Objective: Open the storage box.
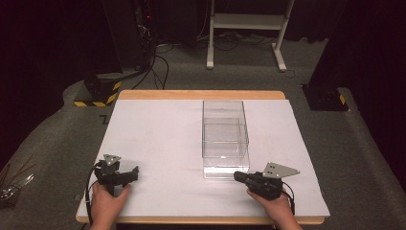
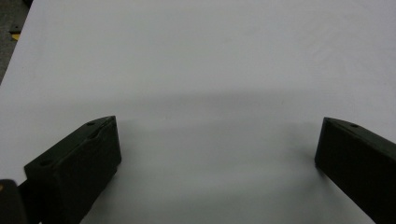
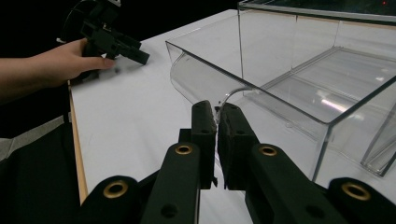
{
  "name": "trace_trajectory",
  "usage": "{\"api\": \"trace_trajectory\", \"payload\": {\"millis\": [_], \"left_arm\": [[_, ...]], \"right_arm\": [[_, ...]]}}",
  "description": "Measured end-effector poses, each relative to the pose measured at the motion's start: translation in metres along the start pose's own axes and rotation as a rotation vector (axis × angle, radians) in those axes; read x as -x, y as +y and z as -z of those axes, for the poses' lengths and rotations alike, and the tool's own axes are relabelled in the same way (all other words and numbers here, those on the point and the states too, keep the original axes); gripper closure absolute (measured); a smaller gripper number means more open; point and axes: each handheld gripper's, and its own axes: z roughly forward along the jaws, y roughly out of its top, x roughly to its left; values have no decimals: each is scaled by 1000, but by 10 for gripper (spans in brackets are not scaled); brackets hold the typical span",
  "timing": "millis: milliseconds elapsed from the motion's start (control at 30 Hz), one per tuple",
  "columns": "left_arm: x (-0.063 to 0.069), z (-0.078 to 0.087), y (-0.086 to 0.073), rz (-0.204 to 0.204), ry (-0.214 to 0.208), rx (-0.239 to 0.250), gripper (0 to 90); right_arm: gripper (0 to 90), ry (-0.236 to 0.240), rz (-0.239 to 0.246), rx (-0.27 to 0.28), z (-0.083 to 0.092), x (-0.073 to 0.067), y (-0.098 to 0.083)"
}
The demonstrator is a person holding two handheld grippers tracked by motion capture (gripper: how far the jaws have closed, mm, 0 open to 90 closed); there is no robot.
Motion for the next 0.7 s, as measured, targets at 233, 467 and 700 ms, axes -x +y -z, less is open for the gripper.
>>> {"api": "trace_trajectory", "payload": {"millis": [233,467,700], "left_arm": [[0,0,0,0,0,0,4],[0,0,0,0,0,0,4],[0,0,0,0,0,1,4]], "right_arm": [[859,17,11,-2,5,-8,-4],[861,30,11,-4,13,-15,-9],[862,37,15,-8,18,-21,-13]]}}
